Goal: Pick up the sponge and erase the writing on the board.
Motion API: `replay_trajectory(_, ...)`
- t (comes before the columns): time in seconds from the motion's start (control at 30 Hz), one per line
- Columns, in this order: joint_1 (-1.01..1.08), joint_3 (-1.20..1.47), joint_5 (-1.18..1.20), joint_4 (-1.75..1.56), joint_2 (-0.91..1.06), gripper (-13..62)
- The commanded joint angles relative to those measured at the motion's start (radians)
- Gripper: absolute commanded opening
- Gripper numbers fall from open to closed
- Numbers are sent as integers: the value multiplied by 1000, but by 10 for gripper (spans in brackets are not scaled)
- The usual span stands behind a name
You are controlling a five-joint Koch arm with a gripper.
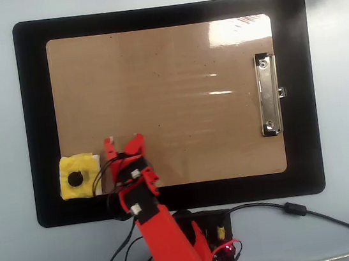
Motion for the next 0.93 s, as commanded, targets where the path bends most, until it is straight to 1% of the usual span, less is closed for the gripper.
replay_trajectory(0.0, 167, -29, 310, 351, 163, 334)
replay_trajectory(0.03, 313, -25, 469, 518, 221, 334)
replay_trajectory(0.1, 537, 20, 669, 689, 242, 335)
replay_trajectory(0.17, 684, 83, 795, 718, 250, 336)
replay_trajectory(0.23, 750, 153, 859, 723, 239, 337)
replay_trajectory(0.33, 764, 284, 853, 710, 249, 337)
replay_trajectory(0.9, 764, 288, 856, 701, 264, 341)
